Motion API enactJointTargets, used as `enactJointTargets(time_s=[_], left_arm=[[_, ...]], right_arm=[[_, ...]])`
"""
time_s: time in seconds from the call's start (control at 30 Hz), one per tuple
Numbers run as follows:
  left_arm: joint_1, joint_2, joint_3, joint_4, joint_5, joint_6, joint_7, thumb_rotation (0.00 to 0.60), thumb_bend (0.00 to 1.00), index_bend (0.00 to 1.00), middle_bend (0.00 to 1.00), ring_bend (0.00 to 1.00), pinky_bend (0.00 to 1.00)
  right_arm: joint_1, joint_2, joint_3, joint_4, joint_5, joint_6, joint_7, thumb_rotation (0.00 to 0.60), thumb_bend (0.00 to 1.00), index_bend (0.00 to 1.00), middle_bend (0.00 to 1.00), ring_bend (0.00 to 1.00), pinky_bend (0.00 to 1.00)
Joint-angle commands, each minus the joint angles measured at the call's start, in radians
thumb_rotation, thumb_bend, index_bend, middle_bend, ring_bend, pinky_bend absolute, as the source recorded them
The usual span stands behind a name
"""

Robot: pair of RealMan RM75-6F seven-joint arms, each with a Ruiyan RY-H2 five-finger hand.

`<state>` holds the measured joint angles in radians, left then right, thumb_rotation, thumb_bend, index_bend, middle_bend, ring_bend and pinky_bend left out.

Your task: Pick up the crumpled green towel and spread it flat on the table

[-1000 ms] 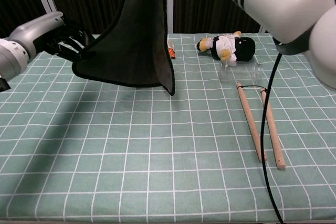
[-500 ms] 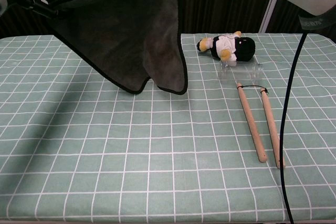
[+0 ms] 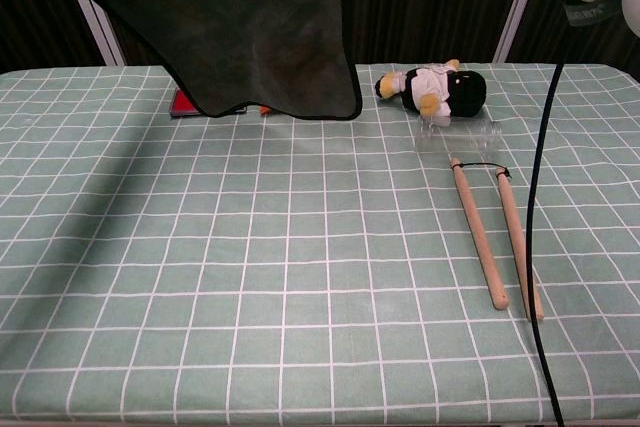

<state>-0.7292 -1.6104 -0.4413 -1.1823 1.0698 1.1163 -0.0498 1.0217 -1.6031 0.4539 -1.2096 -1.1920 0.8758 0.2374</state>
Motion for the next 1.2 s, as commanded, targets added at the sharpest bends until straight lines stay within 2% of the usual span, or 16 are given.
enactJointTargets(time_s=[0.03, 0.27, 0.47, 0.63, 0.9, 1.03, 1.1, 1.17, 1.2], left_arm=[[0.031, 0.013, 0.061, -0.049, 0.031, -0.008, 0.002, 0.600, 0.48, 0.77, 0.48, 0.34, 0.31], [0.106, 0.037, 0.194, -0.146, 0.120, 0.021, 0.022, 0.600, 0.48, 0.77, 0.48, 0.34, 0.31], [0.157, 0.059, 0.270, -0.218, 0.197, 0.064, 0.024, 0.600, 0.48, 0.77, 0.48, 0.34, 0.31], [0.175, 0.066, 0.319, -0.251, 0.225, 0.051, 0.056, 0.600, 0.46, 0.75, 0.48, 0.34, 0.31], [0.182, 0.053, 0.356, -0.272, 0.239, 0.016, 0.098, 0.600, 0.43, 0.69, 0.46, 0.34, 0.31], [0.176, 0.058, 0.376, -0.299, 0.240, -0.018, 0.138, 0.600, 0.39, 0.57, 0.43, 0.34, 0.30], [0.172, 0.067, 0.386, -0.317, 0.232, -0.044, 0.157, 0.600, 0.36, 0.49, 0.40, 0.31, 0.29], [0.166, 0.080, 0.396, -0.340, 0.224, -0.072, 0.181, 0.600, 0.30, 0.39, 0.35, 0.28, 0.28], [0.164, 0.085, 0.400, -0.351, 0.222, -0.082, 0.189, 0.600, 0.26, 0.33, 0.32, 0.26, 0.27]], right_arm=[[-0.008, -0.007, -0.067, 0.033, -0.076, -0.036, 0.092, 0.600, 0.32, 0.80, 0.32, 0.02, 0.00], [-0.040, 0.022, -0.192, 0.023, -0.224, -0.050, 0.275, 0.600, 0.31, 0.80, 0.33, 0.02, 0.00], [-0.070, 0.058, -0.268, -0.018, -0.305, -0.023, 0.350, 0.600, 0.31, 0.80, 0.33, 0.02, 0.00], [-0.093, 0.061, -0.319, -0.037, -0.345, 0.004, 0.346, 0.600, 0.31, 0.79, 0.33, 0.02, 0.00], [-0.132, 0.023, -0.378, -0.036, -0.374, 0.046, 0.313, 0.600, 0.31, 0.77, 0.32, 0.01, 0.00], [-0.153, 0.000, -0.410, -0.022, -0.389, 0.062, 0.277, 0.600, 0.23, 0.67, 0.29, 0.00, 0.00], [-0.163, -0.007, -0.426, -0.021, -0.396, 0.067, 0.254, 0.586, 0.11, 0.58, 0.26, 0.00, 0.00], [-0.175, -0.012, -0.445, -0.019, -0.405, 0.072, 0.218, 0.542, 0.02, 0.48, 0.24, 0.00, 0.00], [-0.180, -0.013, -0.450, -0.020, -0.406, 0.076, 0.200, 0.491, 0.00, 0.40, 0.21, 0.00, 0.00]])
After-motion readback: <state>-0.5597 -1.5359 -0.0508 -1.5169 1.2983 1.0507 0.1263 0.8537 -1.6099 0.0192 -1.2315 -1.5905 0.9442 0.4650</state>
